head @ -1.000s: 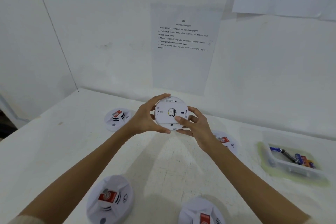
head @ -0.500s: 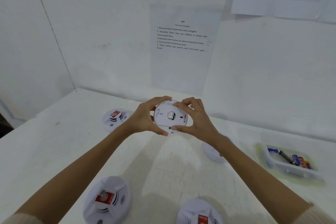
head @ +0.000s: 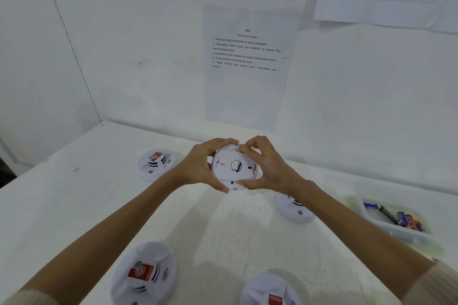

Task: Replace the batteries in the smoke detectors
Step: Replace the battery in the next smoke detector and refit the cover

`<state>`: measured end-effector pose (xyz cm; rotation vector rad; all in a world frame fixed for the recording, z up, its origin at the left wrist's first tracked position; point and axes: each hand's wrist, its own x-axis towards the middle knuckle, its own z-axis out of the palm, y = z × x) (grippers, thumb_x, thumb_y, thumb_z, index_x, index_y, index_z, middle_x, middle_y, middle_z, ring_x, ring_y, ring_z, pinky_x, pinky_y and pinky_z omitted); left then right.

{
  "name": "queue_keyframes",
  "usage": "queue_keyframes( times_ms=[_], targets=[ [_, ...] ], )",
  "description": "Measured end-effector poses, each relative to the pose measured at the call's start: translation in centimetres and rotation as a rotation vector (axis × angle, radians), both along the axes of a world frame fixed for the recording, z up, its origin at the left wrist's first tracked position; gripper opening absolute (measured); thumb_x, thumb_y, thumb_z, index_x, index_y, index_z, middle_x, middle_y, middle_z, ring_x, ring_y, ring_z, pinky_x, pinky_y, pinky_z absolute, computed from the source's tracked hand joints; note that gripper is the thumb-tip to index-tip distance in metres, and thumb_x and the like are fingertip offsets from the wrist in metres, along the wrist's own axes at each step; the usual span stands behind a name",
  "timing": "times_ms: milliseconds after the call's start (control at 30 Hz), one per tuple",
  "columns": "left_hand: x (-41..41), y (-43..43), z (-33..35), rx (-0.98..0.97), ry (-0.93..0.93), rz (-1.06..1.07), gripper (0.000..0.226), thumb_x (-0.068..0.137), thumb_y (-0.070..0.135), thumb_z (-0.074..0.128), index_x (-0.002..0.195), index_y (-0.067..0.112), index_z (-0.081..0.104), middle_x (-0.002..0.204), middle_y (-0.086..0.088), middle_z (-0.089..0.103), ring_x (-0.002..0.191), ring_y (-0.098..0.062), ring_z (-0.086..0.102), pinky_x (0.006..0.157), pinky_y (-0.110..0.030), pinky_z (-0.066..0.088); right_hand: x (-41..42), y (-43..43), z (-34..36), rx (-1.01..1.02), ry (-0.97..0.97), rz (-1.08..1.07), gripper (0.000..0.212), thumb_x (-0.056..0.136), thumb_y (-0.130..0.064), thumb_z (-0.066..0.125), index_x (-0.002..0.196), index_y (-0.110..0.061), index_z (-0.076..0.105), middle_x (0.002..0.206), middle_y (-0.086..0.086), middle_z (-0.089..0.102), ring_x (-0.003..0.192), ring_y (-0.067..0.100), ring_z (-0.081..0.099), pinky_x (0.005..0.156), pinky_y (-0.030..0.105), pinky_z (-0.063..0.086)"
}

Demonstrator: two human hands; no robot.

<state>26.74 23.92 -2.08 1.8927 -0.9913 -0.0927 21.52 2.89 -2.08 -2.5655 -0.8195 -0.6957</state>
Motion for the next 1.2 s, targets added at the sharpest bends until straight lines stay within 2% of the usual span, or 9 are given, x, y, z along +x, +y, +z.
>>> queue_keyframes(
  times_ms=[300,400,467,533,600,667,833,1000,1200],
  targets=[
    [0.1,0.1,0.1,-0.016,0.02,0.008,0.096,0.041,0.039,0.086,0.127,0.03,0.045,0.127,0.022,0.054,0.114,0.0,0.052,0.084,-0.018,0.051,0.2,-0.1,1.1,-0.063,-0.075,-0.024,0.065,0.068,-0.053,0.06,0.118,-0.015,0.045,0.105,0.01,0.053,0.098,0.015,0.04,0.081,0.028,0.037],
    [0.5,0.5,0.3,-0.021,0.051,0.014,0.097,0.044,0.029,0.089,0.13,0.027,0.043,0.129,0.015,0.051,0.113,0.002,0.051,0.077,-0.014,0.052,0.1,0.1,1.2,0.017,-0.114,-0.062,0.064,0.067,-0.051,0.063,0.114,-0.009,0.054,0.102,0.008,0.052,0.095,0.014,0.043,0.079,0.025,0.042],
    [1.0,1.2,0.2,-0.038,0.058,0.037,0.099,0.046,0.015,0.092,0.132,0.024,0.043,0.129,0.012,0.052,0.112,-0.002,0.053,0.074,-0.017,0.053,0.0,0.0,1.1,0.145,-0.092,-0.097,0.064,0.065,-0.049,0.066,0.112,-0.008,0.056,0.103,0.006,0.05,0.096,0.013,0.044,0.082,0.014,0.038],
    [1.3,2.1,0.1,-0.071,0.067,0.06,0.098,0.047,0.017,0.092,0.132,0.025,0.044,0.129,0.01,0.053,0.112,-0.008,0.055,0.074,-0.023,0.056,0.0,-0.1,0.7,0.294,-0.025,-0.158,0.067,0.061,-0.05,0.068,0.112,-0.007,0.057,0.103,0.003,0.047,0.097,0.011,0.043,0.084,0.007,0.033],
    [1.4,2.9,0.2,-0.11,0.086,0.09,0.097,0.046,0.017,0.092,0.13,0.028,0.046,0.128,0.009,0.053,0.111,-0.009,0.055,0.073,-0.026,0.057,0.2,-0.1,-0.2,0.405,0.045,-0.257,0.066,0.059,-0.046,0.074,0.11,-0.006,0.057,0.103,0.001,0.044,0.096,0.013,0.045,0.083,0.011,0.036],
    [1.5,3.6,0.3,-0.137,0.097,0.133,0.097,0.044,0.014,0.093,0.126,0.034,0.047,0.127,0.007,0.054,0.108,-0.009,0.056,0.071,-0.022,0.056,0.4,0.2,-1.3,0.46,0.125,-0.367,0.062,0.061,-0.033,0.082,0.109,-0.004,0.056,0.102,0.003,0.044,0.094,0.02,0.048,0.08,0.026,0.044],
    [1.4,5.4,0.0,-0.087,0.052,0.218,0.09,0.038,0.041,0.087,0.116,0.061,0.046,0.123,0.026,0.052,0.106,0.002,0.054,0.069,-0.014,0.052,-0.1,2.0,-3.8,0.342,0.34,-0.461,0.061,0.072,-0.03,0.076,0.119,-0.004,0.048,0.114,0.01,0.049,0.104,0.022,0.043,0.075,0.02,0.027],
    [1.0,6.2,0.0,-0.052,0.052,0.241,0.091,0.038,0.043,0.086,0.116,0.063,0.044,0.122,0.03,0.051,0.105,0.003,0.054,0.069,-0.014,0.053,-0.7,3.1,-5.8,0.161,0.565,-0.428,0.079,0.076,-0.034,0.071,0.139,-0.01,0.031,0.127,0.009,0.044,0.118,0.023,0.038,0.09,0.025,0.033],
    [0.5,6.1,0.1,-0.036,0.064,0.217,0.09,0.038,0.045,0.086,0.115,0.065,0.043,0.117,0.034,0.052,0.106,0.002,0.054,0.072,-0.016,0.054,-1.1,3.0,-6.1,-0.015,0.561,-0.403,0.068,0.083,-0.043,0.062,0.139,-0.018,0.034,0.128,0.006,0.042,0.119,0.022,0.036,0.09,0.029,0.036]
  ],
)
